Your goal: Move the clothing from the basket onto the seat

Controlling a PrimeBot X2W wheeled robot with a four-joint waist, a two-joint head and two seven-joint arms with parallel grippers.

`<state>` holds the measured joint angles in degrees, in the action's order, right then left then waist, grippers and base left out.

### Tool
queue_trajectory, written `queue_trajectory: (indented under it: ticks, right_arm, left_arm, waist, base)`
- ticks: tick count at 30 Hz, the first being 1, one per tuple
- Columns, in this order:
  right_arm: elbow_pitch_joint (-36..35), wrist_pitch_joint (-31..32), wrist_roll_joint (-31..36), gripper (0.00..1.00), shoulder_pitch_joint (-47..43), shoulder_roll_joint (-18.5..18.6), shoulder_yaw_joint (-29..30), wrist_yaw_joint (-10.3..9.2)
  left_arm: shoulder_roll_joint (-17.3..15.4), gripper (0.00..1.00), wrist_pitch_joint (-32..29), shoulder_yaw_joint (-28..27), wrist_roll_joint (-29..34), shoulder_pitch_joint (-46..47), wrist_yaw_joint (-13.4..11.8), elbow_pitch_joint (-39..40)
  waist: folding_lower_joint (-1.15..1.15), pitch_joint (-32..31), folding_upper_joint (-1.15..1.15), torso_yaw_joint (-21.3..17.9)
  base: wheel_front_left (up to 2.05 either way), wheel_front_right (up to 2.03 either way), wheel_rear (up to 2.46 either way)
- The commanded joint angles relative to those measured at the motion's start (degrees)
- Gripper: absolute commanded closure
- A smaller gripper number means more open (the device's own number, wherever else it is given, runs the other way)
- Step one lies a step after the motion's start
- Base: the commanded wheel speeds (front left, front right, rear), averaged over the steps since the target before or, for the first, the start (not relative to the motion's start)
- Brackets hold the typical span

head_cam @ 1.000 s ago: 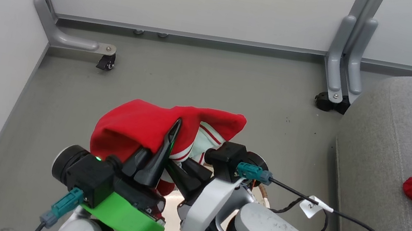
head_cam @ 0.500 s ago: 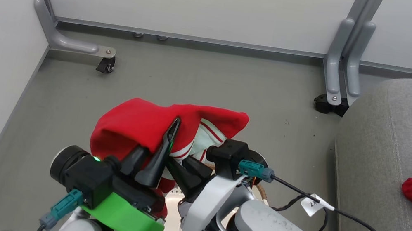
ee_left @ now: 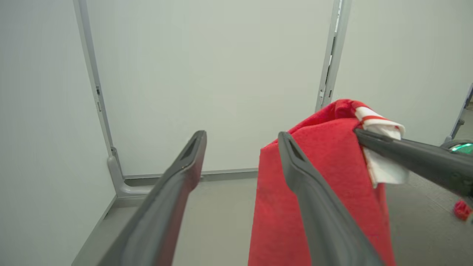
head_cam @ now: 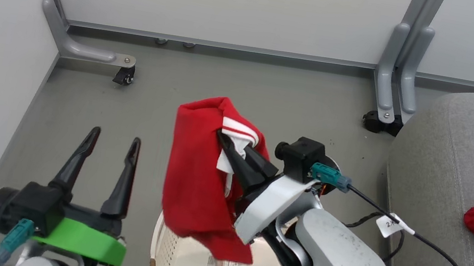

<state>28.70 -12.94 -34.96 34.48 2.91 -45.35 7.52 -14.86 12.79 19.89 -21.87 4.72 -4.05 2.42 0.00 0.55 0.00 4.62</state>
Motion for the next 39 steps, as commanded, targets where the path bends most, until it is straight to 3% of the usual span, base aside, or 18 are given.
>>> queue_trajectory:
  ticks: [1, 12, 23, 39]
  right_arm:
    - [0.24, -0.49, 0.96, 1.0, -0.14, -0.03, 1.29, -0.06]
    - [-1.28, 0.36, 8.03, 1.0, -6.19, -0.01, 11.52, -0.06]
    - [-9.47, 4.79, 14.76, 1.0, -15.04, 0.01, 18.79, -0.06]
    - [-19.46, 8.96, 19.63, 1.0, -21.24, 0.01, 28.44, -0.06]
  left_arm:
    - [-0.93, 0.0, 0.51, -1.21, -0.63, -1.44, -0.66, -1.09]
    - [-2.06, 0.0, 1.95, -5.13, -2.23, -4.76, -0.97, -9.35]
    - [-1.58, 0.0, 2.39, -6.74, -0.88, -5.77, -0.09, -13.81]
    - [0.02, 0.0, 2.41, -9.5, 1.29, -4.52, 1.4, -12.41]
  waist:
    - [0.0, -0.11, 0.0, 0.02]
    - [0.0, -0.71, 0.0, -1.1]
    - [0.0, -0.65, 0.0, -5.08]
    - [0.0, 3.37, 0.0, -19.59]
  base:
    - [0.0, 0.0, 0.0]
    - [0.0, 0.0, 0.0]
    - [0.0, 0.0, 0.0]
    - [0.0, 0.0, 0.0]
